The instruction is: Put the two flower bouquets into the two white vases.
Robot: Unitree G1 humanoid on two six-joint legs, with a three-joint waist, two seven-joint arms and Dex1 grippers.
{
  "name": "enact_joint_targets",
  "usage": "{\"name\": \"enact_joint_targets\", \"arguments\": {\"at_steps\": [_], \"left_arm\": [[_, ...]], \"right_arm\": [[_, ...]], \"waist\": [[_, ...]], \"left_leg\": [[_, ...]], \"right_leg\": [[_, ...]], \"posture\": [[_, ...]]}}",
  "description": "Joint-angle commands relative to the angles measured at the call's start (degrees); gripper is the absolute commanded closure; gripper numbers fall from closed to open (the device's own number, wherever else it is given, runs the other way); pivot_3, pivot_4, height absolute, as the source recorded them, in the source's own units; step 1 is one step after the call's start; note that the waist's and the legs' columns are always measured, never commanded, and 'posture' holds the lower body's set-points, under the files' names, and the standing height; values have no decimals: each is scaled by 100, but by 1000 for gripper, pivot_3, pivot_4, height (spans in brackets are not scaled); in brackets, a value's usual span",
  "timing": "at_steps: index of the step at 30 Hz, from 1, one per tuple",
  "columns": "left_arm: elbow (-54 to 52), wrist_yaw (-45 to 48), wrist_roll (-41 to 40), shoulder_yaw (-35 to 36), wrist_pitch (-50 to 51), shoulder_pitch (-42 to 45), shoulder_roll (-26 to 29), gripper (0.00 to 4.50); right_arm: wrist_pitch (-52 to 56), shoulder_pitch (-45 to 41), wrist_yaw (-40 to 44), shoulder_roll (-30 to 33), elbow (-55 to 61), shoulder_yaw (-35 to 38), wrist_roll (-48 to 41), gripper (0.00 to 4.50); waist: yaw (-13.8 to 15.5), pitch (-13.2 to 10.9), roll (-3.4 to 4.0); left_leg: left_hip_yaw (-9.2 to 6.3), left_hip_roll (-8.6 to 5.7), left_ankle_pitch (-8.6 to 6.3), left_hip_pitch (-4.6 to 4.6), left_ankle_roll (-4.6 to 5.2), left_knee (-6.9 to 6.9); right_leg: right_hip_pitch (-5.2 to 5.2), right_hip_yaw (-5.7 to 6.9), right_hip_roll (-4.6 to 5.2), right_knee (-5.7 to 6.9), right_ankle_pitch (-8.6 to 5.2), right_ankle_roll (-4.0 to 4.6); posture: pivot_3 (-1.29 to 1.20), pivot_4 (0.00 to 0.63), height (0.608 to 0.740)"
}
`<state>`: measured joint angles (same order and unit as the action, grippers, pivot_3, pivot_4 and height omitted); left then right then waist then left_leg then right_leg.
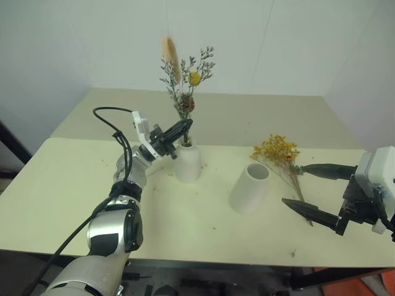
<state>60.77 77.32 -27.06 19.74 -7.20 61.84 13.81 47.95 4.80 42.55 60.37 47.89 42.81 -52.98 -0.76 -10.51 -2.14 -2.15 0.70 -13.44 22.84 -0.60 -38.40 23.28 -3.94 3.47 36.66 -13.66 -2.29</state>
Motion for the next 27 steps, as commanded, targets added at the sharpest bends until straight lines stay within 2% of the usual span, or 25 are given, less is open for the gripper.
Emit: {"name": "enact_joint_targets", "arguments": {"at_steps": [1,7,11,15,22,27], "left_arm": [[-481,133,-86,-47,60,-83,19,3278],[-1057,-271,99,-221,110,-460,153,1419],[-1703,-329,-84,-270,405,-781,305,136],[-2320,-530,1,-383,482,-1136,558,61],[-4930,-549,-1096,-189,2417,-2245,1625,61],[-6532,-1224,-1031,-333,3053,-2858,2288,61]], "right_arm": [[-130,-78,19,82,3,46,37,0],[-127,-52,23,61,-10,50,70,0],[-151,-85,27,49,-39,-19,83,0],[-195,-146,33,61,-95,-127,129,0],[-207,-118,117,42,-221,-65,307,0],[-115,-246,-138,192,-556,-323,794,0]], "waist": [[-4,0,0],[-7,0,0],[-7,0,1],[-7,1,1],[-44,1,3],[21,2,4]], "left_leg": [[0,0,0,0,0,0],[0,2,0,-3,0,-1],[-1,3,0,-2,0,-1],[-1,3,0,-4,0,-3],[-2,12,0,-5,0,-2],[0,9,0,-21,0,-4]], "right_leg": [[0,0,0,0,0,0],[0,-1,-1,4,0,0],[0,-1,-1,3,0,1],[-1,-1,-1,6,0,1],[2,-1,-4,6,0,2],[-15,0,-1,8,-1,1]], "posture": [[0,150,740],[0,150,740],[0,150,740],[0,150,740],[0,150,740],[0,150,740]]}}
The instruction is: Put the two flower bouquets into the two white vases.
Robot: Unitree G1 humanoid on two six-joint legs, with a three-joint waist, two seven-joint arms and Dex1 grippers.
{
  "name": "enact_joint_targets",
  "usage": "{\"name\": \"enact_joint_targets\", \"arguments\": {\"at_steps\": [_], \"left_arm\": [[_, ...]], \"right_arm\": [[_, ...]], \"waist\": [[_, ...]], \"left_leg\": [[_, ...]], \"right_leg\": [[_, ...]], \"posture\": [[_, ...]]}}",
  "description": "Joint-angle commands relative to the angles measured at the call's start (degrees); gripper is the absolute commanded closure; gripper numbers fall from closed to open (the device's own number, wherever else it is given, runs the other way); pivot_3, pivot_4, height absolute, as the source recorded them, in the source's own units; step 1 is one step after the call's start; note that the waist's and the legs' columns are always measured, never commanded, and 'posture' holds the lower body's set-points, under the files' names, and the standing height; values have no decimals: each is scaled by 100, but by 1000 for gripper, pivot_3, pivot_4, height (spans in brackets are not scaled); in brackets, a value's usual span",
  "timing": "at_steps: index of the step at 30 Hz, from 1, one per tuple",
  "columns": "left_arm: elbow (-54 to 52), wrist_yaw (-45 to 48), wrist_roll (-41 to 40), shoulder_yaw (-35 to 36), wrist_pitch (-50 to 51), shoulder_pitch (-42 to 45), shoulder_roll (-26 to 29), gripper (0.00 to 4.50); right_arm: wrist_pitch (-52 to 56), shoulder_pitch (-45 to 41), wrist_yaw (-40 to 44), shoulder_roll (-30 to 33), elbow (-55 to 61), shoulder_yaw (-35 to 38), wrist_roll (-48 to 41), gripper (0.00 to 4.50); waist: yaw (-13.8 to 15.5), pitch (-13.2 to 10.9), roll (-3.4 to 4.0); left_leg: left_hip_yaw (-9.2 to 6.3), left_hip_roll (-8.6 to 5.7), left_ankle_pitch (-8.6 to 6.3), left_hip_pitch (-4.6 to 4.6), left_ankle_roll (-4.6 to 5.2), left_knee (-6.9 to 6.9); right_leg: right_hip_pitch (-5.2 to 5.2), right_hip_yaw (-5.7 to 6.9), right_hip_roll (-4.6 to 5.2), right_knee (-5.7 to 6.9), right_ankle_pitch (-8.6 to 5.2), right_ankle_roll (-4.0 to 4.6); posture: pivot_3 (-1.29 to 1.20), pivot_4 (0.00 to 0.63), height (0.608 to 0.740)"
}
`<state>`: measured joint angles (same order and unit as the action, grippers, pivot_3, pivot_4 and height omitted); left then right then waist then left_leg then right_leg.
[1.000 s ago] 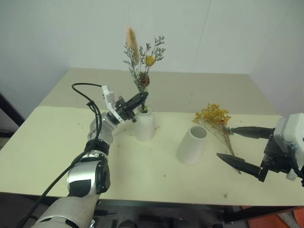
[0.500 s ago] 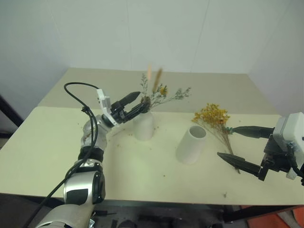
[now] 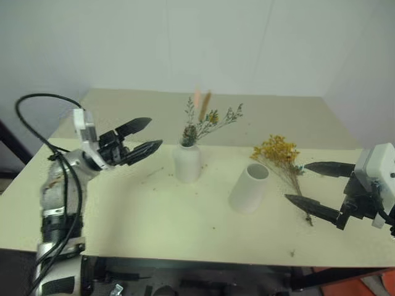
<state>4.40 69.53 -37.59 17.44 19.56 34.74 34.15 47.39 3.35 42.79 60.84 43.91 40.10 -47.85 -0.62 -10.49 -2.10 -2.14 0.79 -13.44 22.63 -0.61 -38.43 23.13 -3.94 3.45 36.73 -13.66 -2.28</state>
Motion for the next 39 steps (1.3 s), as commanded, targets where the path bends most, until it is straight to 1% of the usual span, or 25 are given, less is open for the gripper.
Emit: {"name": "enact_joint_targets", "arguments": {"at_steps": [1,3,5,6,9,10,11,12,13,15,17,19,20,23,26,29,35,39], "left_arm": [[-1259,-694,185,-210,549,-276,418,61],[-1951,-1041,499,-426,752,-543,727,61],[-2300,-1059,474,-562,953,-684,963,61],[-2397,-1024,370,-615,1100,-705,1051,61],[-2752,-595,-83,-962,1752,-719,1450,61],[-2845,-562,-4,-1226,1873,-651,1535,61],[-2892,-574,76,-1408,1936,-591,1580,61],[-2900,-624,71,-1550,2053,-489,1549,61],[-2887,-662,50,-1632,2139,-413,1517,61],[-2844,-687,-35,-1713,2273,-272,1457,61],[-2823,-676,-52,-1840,2403,-127,1437,61],[-2811,-663,-10,-1941,2442,-50,1432,61],[-2793,-661,7,-1969,2445,-28,1424,61],[-2736,-661,153,-2112,2332,31,1366,61],[-2687,-699,241,-2172,2264,55,1290,61],[-2673,-743,348,-2219,2176,35,1214,61],[-2674,-733,531,-2283,1996,-64,1186,61],[-2650,-722,617,-2291,1910,-84,1152,61]], "right_arm": [[-9,-136,-187,151,-309,-128,318,0],[-51,-125,-285,187,-607,-389,667,0],[81,-195,-300,192,-894,-552,699,0],[131,-247,-290,196,-1039,-630,705,0],[292,-804,-465,232,-1842,-1506,1023,0],[406,-1228,-546,234,-2231,-1989,1222,0],[485,-1542,-585,231,-2497,-2319,1367,0],[565,-1987,-658,164,-2894,-2728,1592,0],[610,-2301,-692,110,-3176,-3006,1753,0],[679,-2855,-653,10,-3684,-3492,2014,0],[678,-3571,-548,-212,-4396,-4154,2418,0],[681,-4091,-430,-418,-4973,-4595,2720,0],[676,-4266,-363,-494,-5184,-4735,2837,0],[787,-4849,-141,-798,-5876,-5020,3025,0],[805,-5159,-26,-952,-6314,-5209,3263,0],[808,-5413,-39,-1115,-6761,-5245,3461,0],[910,-5565,40,-1214,-7013,-5260,3744,0],[987,-5586,116,-1249,-7002,-5108,3727,0]], "waist": [[8,0,-1],[-2,1,-2],[-9,1,-2],[-10,1,-2],[-52,1,-2],[-79,1,-2],[-100,-1,2],[-112,-1,2],[-140,-3,4],[-168,-4,5],[-192,-4,6],[-230,-6,7],[-226,-6,8],[-197,-7,10],[-177,-7,10],[-162,-7,10],[-177,-7,10],[-187,-7,10]], "left_leg": [[1,1,0,-1,0,0],[1,2,0,-1,0,0],[5,1,0,0,0,2],[6,1,0,0,0,2],[8,4,0,-3,0,3],[16,4,0,-9,0,3],[22,5,0,-15,0,3],[27,4,0,-19,0,5],[30,4,0,-20,0,5],[30,6,1,-19,1,8],[29,6,1,-14,2,16],[30,5,0,-12,3,19],[31,5,0,-9,3,21],[27,4,0,10,3,27],[28,0,1,62,3,11],[26,-1,1,69,3,6],[27,-1,1,67,3,7],[27,0,1,65,3,7]], "right_leg": [[0,0,0,-2,0,0],[0,0,-1,-3,0,0],[2,-3,-1,-4,-1,1],[2,-3,-1,-3,-1,2],[4,-4,-5,-1,-2,4],[3,-10,-5,-1,-4,3],[1,-15,-5,0,-5,4],[-2,-20,-4,-3,-10,-1],[0,-22,-4,-2,-21,-18],[6,-23,-7,1,-27,-25],[14,-23,-8,2,-25,-14],[17,-25,-8,-1,-7,15],[22,-27,-8,0,-7,16],[42,-24,-8,2,-6,17],[101,-27,-4,25,-1,18],[106,-25,-3,28,0,19],[106,-25,-4,29,0,19],[106,-25,-4,30,0,19]], "posture": [[0,150,740],[0,150,740],[0,150,740],[0,150,740],[0,150,740],[0,150,740],[0,150,740],[0,150,740],[0,150,740],[0,150,740],[0,150,740],[0,150,740],[0,150,740],[0,150,740],[0,150,740],[0,150,740],[0,150,740],[0,150,740]]}}
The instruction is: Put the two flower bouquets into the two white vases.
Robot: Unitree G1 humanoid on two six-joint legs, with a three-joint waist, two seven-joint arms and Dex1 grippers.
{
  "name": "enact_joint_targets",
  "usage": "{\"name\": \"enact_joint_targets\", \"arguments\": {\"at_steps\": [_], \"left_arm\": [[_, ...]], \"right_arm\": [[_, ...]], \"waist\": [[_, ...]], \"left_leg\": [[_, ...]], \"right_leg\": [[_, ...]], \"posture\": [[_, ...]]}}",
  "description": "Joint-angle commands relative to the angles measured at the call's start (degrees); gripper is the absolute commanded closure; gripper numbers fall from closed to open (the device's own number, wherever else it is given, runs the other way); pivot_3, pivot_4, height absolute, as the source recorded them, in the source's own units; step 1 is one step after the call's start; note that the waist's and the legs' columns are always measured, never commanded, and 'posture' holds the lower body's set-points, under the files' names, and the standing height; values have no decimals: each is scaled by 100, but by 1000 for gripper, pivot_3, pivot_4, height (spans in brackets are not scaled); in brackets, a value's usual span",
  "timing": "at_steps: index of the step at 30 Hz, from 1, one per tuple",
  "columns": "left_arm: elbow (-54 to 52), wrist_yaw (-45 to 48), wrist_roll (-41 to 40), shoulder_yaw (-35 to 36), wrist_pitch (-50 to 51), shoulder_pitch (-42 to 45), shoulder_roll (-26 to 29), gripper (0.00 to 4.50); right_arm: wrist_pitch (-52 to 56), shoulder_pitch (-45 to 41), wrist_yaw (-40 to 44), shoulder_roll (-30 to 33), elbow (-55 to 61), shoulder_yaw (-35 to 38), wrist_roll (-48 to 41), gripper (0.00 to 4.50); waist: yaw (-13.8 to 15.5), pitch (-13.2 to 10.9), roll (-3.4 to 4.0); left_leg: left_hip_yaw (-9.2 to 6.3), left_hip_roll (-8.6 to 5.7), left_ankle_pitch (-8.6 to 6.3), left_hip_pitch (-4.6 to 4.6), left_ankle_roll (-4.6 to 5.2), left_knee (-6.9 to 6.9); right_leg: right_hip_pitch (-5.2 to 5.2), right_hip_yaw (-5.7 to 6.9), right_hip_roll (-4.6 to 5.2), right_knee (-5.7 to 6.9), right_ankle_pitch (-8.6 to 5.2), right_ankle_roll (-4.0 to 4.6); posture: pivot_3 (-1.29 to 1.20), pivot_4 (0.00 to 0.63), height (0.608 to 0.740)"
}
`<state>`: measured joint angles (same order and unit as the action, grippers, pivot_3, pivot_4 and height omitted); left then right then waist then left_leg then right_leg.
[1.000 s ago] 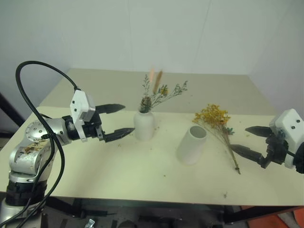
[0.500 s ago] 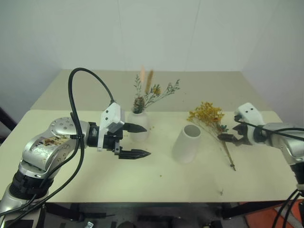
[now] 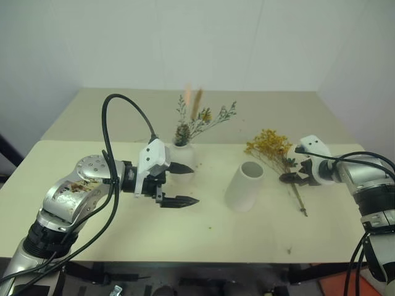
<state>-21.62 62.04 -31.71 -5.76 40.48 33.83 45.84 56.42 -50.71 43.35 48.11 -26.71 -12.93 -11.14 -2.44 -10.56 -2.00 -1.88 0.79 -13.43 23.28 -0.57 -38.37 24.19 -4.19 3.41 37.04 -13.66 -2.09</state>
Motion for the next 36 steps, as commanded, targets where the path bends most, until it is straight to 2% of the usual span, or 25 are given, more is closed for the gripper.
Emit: {"name": "enact_joint_targets", "arguments": {"at_steps": [1,3,11,15,17,23,27,32,34,36], "left_arm": [[-41,26,53,22,-205,-1,-28,61],[-27,15,74,7,-220,2,-55,61],[2,24,136,-17,-235,19,-116,0],[-9,-21,131,38,-227,-3,-118,0],[-25,-56,122,79,-282,-26,-157,0],[50,-52,190,33,-337,85,-171,0],[182,0,253,26,-428,166,-166,0],[363,66,286,22,-540,280,-224,0],[425,69,257,23,-519,334,-251,0],[489,91,198,52,-503,362,-284,0]], "right_arm": [[91,-190,98,13,54,214,51,0],[64,-229,171,-37,-5,202,64,0],[-230,-597,214,-331,-782,-24,471,2513],[-249,-570,308,-321,-839,18,567,3947],[-216,-558,356,-300,-792,52,594,4449],[21,-311,209,-165,-140,413,541,4449],[9,292,-565,-196,1304,1530,383,4449],[-1251,1422,-1396,-857,3550,3008,95,4449],[-2063,1747,-1905,-1285,4236,3280,207,4449],[-2123,1855,-2042,-1570,4738,3551,-100,4449]], "waist": [[-9,0,0],[-13,0,0],[-11,0,0],[6,0,0],[-1,0,0],[-10,0,1],[12,0,1],[32,0,2],[1,1,3],[-21,1,4]], "left_leg": [[0,0,0,0,0,0],[0,0,0,-1,0,0],[0,0,0,-1,0,0],[0,-1,0,0,0,0],[0,-1,0,-1,0,0],[0,0,0,-3,0,0],[-4,-1,0,1,0,0],[-10,0,0,2,0,-1],[-9,1,0,-1,0,-1],[-5,0,0,-4,0,-1]], "right_leg": [[0,0,0,0,0,0],[0,0,0,1,0,0],[0,0,-1,2,1,1],[0,1,1,2,1,1],[0,0,1,3,1,1],[1,0,0,5,1,2],[2,2,0,6,1,2],[2,6,0,7,1,1],[-3,6,-1,7,1,1],[-1,0,-1,12,1,0]], "posture": [[0,150,740],[0,150,740],[0,150,740],[0,150,740],[0,150,740],[0,150,740],[0,150,740],[0,150,740],[0,150,740],[0,150,740]]}}
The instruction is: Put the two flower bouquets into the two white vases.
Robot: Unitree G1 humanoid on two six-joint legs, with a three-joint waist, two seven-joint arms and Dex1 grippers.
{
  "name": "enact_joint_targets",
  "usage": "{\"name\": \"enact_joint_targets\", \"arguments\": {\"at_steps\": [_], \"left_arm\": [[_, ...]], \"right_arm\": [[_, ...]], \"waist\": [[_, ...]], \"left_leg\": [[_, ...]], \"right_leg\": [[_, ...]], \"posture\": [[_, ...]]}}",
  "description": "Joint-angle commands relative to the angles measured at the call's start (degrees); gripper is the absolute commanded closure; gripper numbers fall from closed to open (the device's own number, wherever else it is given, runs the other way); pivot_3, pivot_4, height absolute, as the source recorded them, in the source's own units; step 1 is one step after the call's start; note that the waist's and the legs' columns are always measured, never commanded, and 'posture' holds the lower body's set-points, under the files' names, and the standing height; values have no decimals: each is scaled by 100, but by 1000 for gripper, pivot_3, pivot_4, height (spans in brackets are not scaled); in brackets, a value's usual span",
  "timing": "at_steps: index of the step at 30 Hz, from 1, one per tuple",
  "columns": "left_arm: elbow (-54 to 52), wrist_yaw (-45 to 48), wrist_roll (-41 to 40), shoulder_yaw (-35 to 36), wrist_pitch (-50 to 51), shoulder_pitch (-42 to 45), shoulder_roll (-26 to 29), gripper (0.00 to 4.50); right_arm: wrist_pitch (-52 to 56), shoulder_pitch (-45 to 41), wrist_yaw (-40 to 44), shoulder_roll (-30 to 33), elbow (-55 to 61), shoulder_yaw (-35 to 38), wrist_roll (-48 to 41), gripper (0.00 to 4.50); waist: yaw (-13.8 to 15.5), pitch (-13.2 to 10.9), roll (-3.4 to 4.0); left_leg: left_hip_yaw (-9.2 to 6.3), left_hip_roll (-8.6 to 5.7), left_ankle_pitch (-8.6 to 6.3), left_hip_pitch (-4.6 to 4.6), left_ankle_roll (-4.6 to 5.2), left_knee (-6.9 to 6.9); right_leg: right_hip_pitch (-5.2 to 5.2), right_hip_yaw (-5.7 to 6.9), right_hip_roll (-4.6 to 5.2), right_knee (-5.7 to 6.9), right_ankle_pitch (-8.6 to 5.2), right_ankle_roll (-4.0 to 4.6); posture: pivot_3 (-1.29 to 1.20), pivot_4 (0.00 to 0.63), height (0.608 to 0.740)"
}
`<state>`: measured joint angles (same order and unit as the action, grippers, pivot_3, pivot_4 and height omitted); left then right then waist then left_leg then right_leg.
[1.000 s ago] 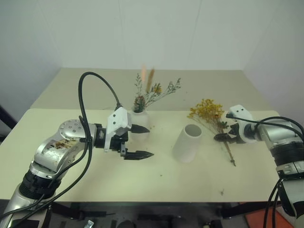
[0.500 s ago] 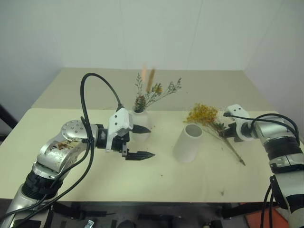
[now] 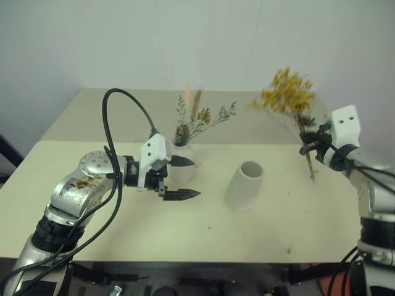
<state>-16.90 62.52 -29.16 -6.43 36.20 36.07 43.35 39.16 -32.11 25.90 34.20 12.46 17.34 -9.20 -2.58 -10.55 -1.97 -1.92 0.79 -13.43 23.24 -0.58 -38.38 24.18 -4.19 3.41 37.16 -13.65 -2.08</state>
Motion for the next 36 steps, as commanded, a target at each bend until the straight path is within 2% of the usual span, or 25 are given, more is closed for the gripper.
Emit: {"name": "enact_joint_targets", "arguments": {"at_steps": [1,3,5,9,18,36], "left_arm": [[44,67,-80,135,-85,138,-44,0],[93,80,-111,160,-79,129,-72,0],[117,94,-93,155,-120,109,-91,0],[125,99,-86,141,-150,96,-144,0],[92,-22,-29,154,-185,22,-190,0],[-107,-149,-25,283,-210,-254,-56,0]], "right_arm": [[-345,64,-112,-355,1091,822,-878,4449],[-482,146,30,-771,1486,1357,-1858,4449],[-439,61,-312,-1123,1650,1647,-2431,4449],[-487,135,-418,-1449,1957,1646,-3366,4449],[-690,543,-552,-1525,2211,801,-3599,4449],[-669,909,-885,-1348,2401,342,-4121,4449]], "waist": [[-3,0,0],[12,0,0],[13,0,0],[10,1,4],[7,2,6],[4,2,6]], "left_leg": [[0,0,0,-1,0,0],[-3,1,0,0,0,0],[-8,3,0,1,0,1],[-8,2,0,-6,0,-2],[-6,3,0,-7,1,0],[-6,3,0,-5,1,0]], "right_leg": [[0,0,0,1,0,0],[0,2,-1,2,0,1],[-3,6,-1,-1,0,1],[-9,6,0,2,1,2],[-5,5,-3,3,1,2],[-4,5,-3,1,1,2]], "posture": [[0,150,740],[0,150,740],[0,150,740],[0,150,740],[0,150,740],[0,150,740]]}}
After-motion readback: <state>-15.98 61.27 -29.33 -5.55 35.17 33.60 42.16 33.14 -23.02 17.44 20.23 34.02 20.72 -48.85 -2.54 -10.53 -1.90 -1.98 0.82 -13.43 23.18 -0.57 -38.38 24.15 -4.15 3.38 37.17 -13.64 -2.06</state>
